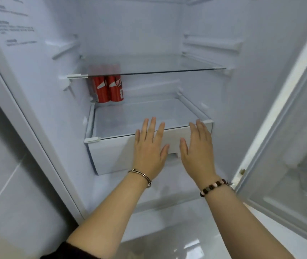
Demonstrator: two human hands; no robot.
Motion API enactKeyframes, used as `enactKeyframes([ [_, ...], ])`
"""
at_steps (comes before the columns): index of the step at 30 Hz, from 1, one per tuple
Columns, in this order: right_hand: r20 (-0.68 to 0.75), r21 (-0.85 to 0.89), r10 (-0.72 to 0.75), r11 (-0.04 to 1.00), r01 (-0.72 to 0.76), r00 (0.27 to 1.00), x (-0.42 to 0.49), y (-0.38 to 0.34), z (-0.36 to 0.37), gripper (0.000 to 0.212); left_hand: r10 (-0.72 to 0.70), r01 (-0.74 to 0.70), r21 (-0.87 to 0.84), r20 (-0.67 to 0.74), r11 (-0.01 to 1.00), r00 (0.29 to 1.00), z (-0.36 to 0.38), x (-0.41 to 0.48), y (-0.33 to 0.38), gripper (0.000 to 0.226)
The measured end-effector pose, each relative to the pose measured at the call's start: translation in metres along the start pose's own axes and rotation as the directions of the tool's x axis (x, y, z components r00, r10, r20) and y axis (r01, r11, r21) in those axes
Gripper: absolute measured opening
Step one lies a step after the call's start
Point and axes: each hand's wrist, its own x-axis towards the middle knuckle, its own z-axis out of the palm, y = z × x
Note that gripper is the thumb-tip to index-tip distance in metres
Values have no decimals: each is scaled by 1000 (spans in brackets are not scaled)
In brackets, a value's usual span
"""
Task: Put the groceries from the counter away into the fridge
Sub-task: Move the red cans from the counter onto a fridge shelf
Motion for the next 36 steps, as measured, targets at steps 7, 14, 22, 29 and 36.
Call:
enactKeyframes([
  [7,57,11,101,995,-101,993,-73,40,-44,52,57,-55,-112,20,992,998,9,-54,62,59],
  [14,122,-50,229,973,-224,966,-162,96,-117,54,158,-135,-195,109,972,981,13,-111,163,58],
  [22,-12,-181,408,897,-403,913,-283,173,-224,51,411,-342,-334,159,878,898,7,-180,311,56],
  [29,-238,-252,559,755,-606,794,-404,226,-326,51,628,-481,-508,163,715,761,-5,-235,458,57],
  [36,-460,-316,704,441,-840,542,-547,245,-442,55,835,-607,-660,56,443,548,-43,-316,617,60],
])
